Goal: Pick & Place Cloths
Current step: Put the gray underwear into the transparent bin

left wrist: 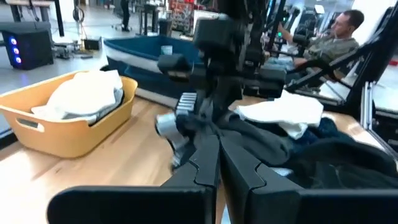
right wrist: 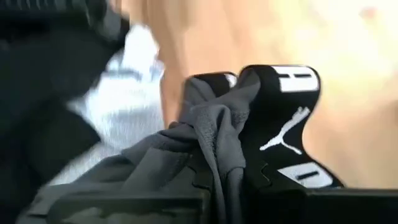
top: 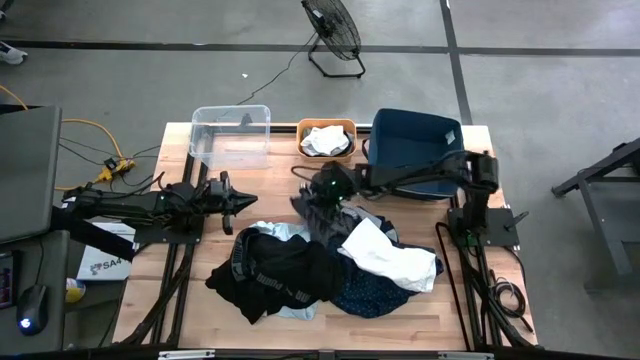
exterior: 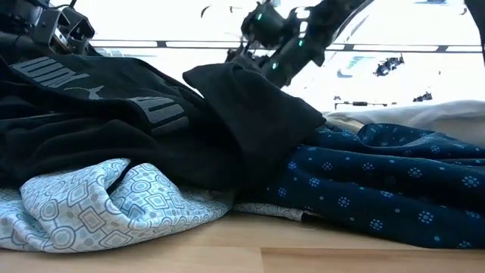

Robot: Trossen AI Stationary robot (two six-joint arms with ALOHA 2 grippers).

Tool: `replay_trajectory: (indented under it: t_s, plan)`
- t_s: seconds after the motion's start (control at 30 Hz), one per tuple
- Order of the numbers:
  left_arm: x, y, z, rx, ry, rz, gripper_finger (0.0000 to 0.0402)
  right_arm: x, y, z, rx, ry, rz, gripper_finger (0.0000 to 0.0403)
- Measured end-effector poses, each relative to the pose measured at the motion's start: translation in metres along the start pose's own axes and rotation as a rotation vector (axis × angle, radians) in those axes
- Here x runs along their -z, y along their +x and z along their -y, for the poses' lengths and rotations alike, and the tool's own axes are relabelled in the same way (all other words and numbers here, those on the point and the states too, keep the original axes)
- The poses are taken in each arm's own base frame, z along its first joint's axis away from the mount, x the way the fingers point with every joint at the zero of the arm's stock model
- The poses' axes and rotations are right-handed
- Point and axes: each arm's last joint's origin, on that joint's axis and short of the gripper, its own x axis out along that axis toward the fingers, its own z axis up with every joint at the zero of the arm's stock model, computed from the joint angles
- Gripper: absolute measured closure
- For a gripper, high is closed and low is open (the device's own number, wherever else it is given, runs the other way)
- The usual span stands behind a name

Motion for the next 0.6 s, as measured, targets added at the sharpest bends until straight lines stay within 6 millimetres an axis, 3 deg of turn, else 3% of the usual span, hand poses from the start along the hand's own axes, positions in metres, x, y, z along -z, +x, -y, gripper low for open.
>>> replay_trajectory:
  t_s: [0.2,0.33,0.6]
  plan:
    - [-0.004,0.001,0.001,0.006,0.022,0.037,0.0389,-0.038,-0.047,-0.008,0.02,-0.054,0.247,0.0388]
    - [-0.006,0.002,0.002,0.01,0.065,0.057,0.0389,-0.053,-0.07,-0.012,0.03,-0.085,0.361,0.0388]
    - [-0.013,0.006,0.004,0.034,0.151,0.128,0.0387,-0.073,-0.093,-0.016,0.038,-0.125,0.558,0.0388]
